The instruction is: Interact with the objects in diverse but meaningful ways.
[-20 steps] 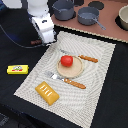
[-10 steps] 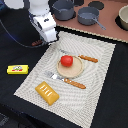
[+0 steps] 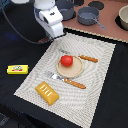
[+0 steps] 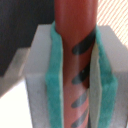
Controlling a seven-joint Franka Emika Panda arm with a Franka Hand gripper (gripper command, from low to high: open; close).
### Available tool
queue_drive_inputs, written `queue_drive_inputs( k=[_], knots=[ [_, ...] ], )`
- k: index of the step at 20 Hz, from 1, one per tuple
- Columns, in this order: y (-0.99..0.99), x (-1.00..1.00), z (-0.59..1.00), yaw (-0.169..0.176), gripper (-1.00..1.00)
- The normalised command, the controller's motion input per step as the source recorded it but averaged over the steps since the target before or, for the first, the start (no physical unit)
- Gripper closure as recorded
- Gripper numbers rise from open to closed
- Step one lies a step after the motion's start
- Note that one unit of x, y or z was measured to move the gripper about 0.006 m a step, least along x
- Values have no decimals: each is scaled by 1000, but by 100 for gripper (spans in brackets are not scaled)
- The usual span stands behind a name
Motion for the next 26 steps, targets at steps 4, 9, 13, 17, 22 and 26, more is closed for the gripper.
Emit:
queue_drive_inputs(
  k=[4, 9, 13, 17, 22, 26],
  knots=[
    [291, 1000, 559, -28, 100],
    [219, 999, 433, -45, 100],
    [185, 973, 418, -64, 100],
    [226, 968, 417, -61, 100],
    [351, 886, 330, -59, 100],
    [425, 707, 136, -80, 100]
  ],
)
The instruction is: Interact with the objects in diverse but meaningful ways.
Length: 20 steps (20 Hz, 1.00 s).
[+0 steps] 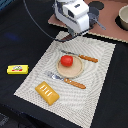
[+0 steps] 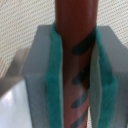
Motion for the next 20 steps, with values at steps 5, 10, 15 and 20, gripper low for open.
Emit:
queue_drive_inputs(
  k=[5, 10, 15, 20],
  knots=[
    [519, 630, 37, -73, 100],
    [433, 518, 0, -68, 100],
    [242, 663, 0, -47, 100],
    [150, 654, 25, -35, -100]
  ],
)
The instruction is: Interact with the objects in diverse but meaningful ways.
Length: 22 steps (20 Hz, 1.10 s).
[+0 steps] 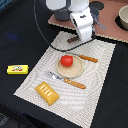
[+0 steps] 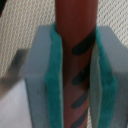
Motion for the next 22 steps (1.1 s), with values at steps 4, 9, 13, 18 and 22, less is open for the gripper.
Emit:
queue_drive_inputs(
  k=[4, 9, 13, 18, 22],
  knots=[
    [139, 564, 136, -24, -100],
    [143, 542, 539, -8, -100],
    [47, 504, 1000, -25, -100],
    [-45, 445, 943, -43, -100],
    [-416, 411, 446, -10, -100]
  ],
)
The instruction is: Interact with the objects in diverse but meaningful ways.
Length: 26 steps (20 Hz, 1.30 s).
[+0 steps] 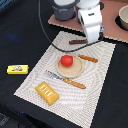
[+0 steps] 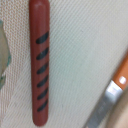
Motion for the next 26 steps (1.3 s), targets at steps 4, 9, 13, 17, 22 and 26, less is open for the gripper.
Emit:
queue_drive_inputs(
  k=[4, 9, 13, 17, 22, 26],
  knots=[
    [-675, 338, 119, -27, -100],
    [-753, 205, 28, -59, -100],
    [-775, 14, 373, -65, -100],
    [-559, 60, 718, -98, -100],
    [-323, 115, 631, -139, -100],
    [-123, 13, 28, -106, -100]
  ],
)
